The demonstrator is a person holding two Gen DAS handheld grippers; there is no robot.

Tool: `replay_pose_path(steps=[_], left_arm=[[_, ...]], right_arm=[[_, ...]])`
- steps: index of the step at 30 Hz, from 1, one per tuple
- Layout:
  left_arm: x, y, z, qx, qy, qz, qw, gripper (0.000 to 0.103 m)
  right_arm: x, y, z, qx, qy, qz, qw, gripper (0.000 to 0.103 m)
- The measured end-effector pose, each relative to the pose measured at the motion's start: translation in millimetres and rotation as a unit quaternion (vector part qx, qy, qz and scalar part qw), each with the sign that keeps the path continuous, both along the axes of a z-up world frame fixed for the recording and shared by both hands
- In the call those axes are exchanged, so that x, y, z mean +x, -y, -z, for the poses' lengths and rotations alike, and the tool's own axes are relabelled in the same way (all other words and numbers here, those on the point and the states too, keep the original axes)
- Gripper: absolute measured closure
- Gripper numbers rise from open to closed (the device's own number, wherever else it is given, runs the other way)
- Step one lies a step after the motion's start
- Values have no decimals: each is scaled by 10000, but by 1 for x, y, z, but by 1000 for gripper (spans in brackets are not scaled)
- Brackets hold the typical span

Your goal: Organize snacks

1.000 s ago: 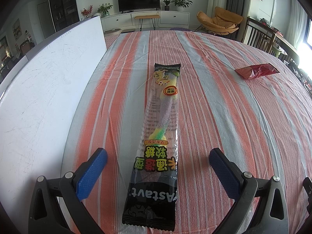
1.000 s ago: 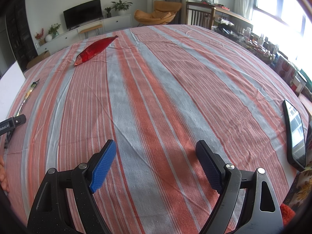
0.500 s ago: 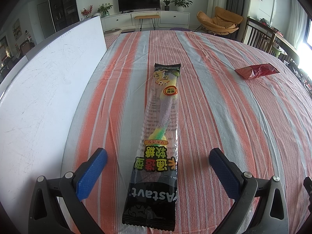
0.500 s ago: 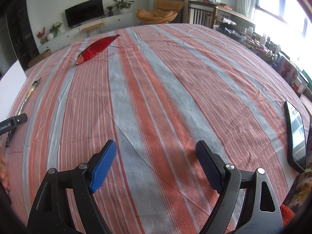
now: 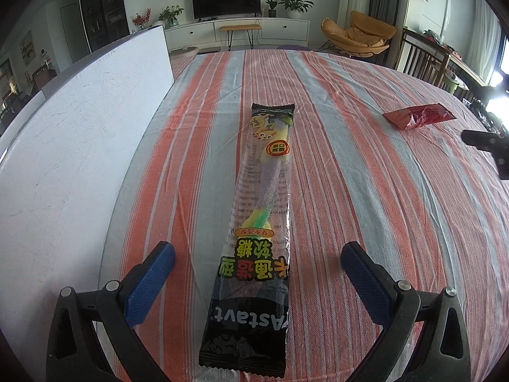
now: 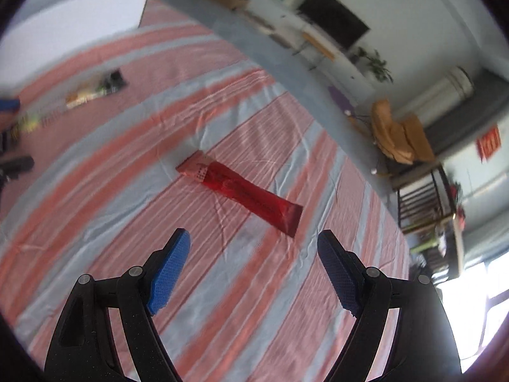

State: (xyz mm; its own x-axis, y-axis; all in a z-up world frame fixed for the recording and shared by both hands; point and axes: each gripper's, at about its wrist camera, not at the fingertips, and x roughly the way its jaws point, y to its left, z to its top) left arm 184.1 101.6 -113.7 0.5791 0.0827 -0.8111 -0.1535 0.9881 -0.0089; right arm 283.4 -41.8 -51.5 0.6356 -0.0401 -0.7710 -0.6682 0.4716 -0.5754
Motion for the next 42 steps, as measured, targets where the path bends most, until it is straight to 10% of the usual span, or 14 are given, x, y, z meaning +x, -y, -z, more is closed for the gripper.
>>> replay_pose_path(steps=[4,9,12,16,18,20,22,27,31,38,42], left_arm=[[-1,0,-1,-13,3,0,10000,0],[-2,0,-1,-23,8,-3,10000,0],[-2,1,-2,-21,8,-5,10000,0],[-2,1,-2,-24,-2,13,10000,0],[1,1,-3,-30,-113,109,9999,2],[0,1,-9,-16,-73,92,9999,26],[1,4,-14,-19,-78,203,9998,77],[-19,-6,-31,-915,-96,204,9955,86],[-55,-6,-62,-1204,186,389,9918,86],[-89,-9,-91,-1342,334,613,9885,86],[-101,-13,-100,-1381,412,605,9877,86]], right_arm=[[32,-13,30,-610,36,-240,9978,20],[78,3,34,185,-926,524,9942,22],[91,19,30,876,-1498,1189,9776,82],[68,37,10,1837,-1507,1721,9560,93],[43,50,-4,2827,-1609,2087,9223,95],[11,64,-10,3798,-1856,2340,8755,99],[-24,77,-5,4552,-2080,2519,8283,99],[-93,93,17,5736,-2597,2782,7254,99],[-124,101,20,6231,-2752,2777,6774,99],[-136,123,4,6216,-2382,2836,6903,99],[-117,126,-21,5377,-1517,2942,7754,93]])
